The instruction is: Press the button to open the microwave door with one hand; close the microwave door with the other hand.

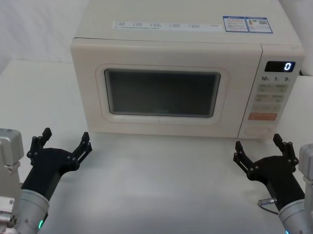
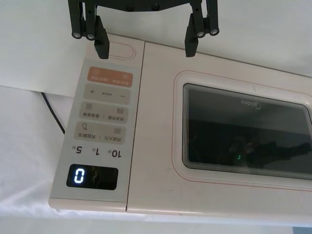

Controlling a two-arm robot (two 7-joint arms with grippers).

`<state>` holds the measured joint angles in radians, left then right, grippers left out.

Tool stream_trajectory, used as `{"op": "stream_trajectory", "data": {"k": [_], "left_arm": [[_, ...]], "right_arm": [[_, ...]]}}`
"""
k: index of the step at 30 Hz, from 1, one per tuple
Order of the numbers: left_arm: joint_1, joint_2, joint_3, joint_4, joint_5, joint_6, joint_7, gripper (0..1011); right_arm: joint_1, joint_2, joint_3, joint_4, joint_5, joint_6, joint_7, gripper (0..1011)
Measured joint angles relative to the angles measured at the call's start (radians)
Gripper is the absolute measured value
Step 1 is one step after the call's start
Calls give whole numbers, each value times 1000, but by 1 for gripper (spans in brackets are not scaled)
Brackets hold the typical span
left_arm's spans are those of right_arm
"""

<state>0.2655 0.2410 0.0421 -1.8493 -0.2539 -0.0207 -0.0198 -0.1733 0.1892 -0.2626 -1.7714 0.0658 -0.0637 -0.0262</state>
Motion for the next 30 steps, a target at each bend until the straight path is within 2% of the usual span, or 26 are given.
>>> {"op": "stream_trajectory", "data": {"k": [30], "left_arm": [[0,0,0,0,0,0,0,1001]], "right_arm": [[0,0,0,0,0,0,0,1002]]}}
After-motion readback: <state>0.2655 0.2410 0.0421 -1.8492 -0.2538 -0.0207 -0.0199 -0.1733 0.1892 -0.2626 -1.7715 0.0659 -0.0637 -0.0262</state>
